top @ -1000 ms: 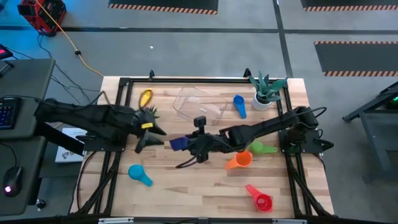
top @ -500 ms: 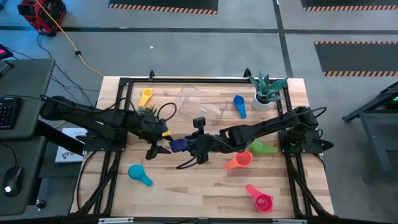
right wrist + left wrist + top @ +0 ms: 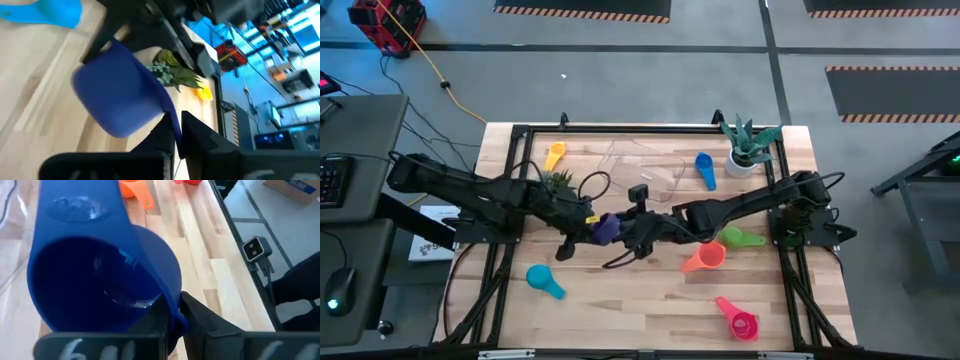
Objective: Nest measuring cups in basket
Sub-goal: Put the dark blue measuring cup into the transparent bin
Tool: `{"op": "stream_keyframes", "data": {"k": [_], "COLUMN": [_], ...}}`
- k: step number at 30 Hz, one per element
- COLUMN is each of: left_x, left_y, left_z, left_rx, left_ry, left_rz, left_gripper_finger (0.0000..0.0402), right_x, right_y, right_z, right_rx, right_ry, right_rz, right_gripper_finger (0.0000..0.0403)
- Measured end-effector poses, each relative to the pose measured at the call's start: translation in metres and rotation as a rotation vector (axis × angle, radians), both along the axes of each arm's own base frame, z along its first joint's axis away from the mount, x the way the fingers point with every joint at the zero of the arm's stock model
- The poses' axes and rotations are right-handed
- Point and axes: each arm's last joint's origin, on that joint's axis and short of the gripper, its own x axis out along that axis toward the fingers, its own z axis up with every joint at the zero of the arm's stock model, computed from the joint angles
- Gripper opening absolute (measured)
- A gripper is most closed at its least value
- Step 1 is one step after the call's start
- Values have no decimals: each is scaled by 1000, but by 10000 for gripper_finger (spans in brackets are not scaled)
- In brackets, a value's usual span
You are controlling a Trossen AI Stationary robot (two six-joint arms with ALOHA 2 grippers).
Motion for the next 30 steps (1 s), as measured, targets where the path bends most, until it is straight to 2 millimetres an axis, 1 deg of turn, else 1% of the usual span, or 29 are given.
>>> {"op": "stream_keyframes", "data": {"k": [2, 4, 5, 8, 11, 13, 15, 18, 21, 26, 28, 30], "left_x": [-2, -9, -13, -20, -27, -27, -29, -25, -17, 1, 7, 14], "left_y": [1, 3, 4, 7, 8, 5, 1, -10, -24, -47, -50, -52], "left_z": [0, -7, -10, -12, -17, -18, -22, -25, -30, -46, -53, -54], "left_rx": [7, 28, 48, 102, 131, 139, 153, 197, 264, 461, 535, 592], "left_ry": [15, 104, 145, 202, 288, 298, 338, 364, 411, 487, 511, 520], "left_rz": [2, 41, 64, 95, 98, 102, 83, 49, -29, -131, -131, -132], "left_gripper_finger": [20, 10, 8, 8, 7, 7, 7, 7, 7, 7, 7, 7], "right_x": [-2, -8, -10, -18, -26, -35, -43, -59, -79, -116, -127, -137], "right_y": [1, 0, -1, -6, -12, -14, -17, -21, -23, -21, -22, -23], "right_z": [0, 5, 10, 22, 29, 30, 28, 18, 10, 0, -2, -7], "right_rx": [25, 90, 126, 221, 250, 268, 300, 322, 373, 557, 651, 721], "right_ry": [0, 49, 61, 121, 169, 216, 265, 357, 349, 197, 115, 64], "right_rz": [-44, -64, -83, -129, -188, -232, -285, -370, -447, -551, -592, -634], "right_gripper_finger": [32, 55, 69, 113, 159, 184, 202, 218, 221, 222, 222, 222]}}
